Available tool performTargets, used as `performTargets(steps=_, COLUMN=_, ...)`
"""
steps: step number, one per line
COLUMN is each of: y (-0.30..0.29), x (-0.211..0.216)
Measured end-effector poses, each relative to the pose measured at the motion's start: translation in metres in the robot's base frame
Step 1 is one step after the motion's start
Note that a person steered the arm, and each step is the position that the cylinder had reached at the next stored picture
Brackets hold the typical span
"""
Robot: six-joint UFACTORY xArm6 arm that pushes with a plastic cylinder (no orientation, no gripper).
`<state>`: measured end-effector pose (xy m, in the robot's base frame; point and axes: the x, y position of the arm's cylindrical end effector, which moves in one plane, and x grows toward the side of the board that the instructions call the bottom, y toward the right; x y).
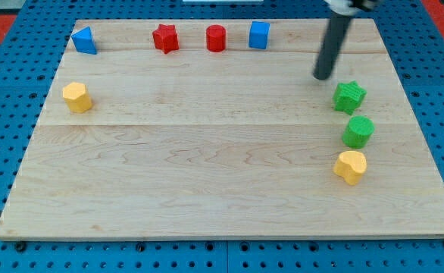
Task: Place the cube above the green star
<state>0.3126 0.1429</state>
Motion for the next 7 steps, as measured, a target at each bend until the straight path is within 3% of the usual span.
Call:
performTargets(steps=2, y=-0.125, x=-0.052)
performTargets(steps=3, y=-0.124, x=-0.092)
performTargets(steps=4, y=-0.078, x=-0.089)
performTargets(steps=5, y=-0.015, x=-0.009)
performTargets(steps=6, y=0.005, x=0.009)
performTargets(steps=7, y=-0.015, x=0.006)
